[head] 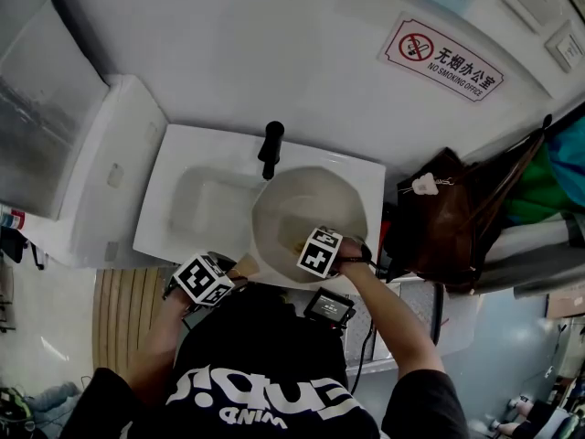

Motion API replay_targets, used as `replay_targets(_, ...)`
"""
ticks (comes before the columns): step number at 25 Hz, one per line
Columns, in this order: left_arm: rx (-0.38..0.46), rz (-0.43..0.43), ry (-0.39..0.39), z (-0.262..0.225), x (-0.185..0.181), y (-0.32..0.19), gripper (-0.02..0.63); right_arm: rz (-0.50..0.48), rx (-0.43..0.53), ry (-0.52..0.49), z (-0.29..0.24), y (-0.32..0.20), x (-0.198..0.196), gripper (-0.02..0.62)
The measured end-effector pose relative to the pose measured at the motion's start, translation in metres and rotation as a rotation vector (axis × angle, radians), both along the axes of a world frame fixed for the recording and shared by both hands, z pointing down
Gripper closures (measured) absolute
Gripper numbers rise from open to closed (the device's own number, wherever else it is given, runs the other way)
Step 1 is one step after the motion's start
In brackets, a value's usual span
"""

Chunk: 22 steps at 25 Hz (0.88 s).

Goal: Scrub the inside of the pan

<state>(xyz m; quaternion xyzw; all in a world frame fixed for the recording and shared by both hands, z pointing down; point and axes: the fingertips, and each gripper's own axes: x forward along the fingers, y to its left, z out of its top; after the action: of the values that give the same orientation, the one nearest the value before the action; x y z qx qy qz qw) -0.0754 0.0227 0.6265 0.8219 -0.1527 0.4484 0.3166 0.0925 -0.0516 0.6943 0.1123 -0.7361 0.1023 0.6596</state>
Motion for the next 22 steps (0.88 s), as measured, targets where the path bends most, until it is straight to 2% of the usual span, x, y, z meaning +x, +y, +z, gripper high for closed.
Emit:
replay_targets(11,0.0,0.007,-0.014,0.003,-0.001,0.0,0.44,0.025,-0.011,-0.1,0.001,0.0,-0.046,0.557)
replay_targets(22,-0.008,0.006,-0.022,0.008,-0.003,0.0,0.44,0.14,0.014,-0.18,0.0,-0.025,-0.06,0.555)
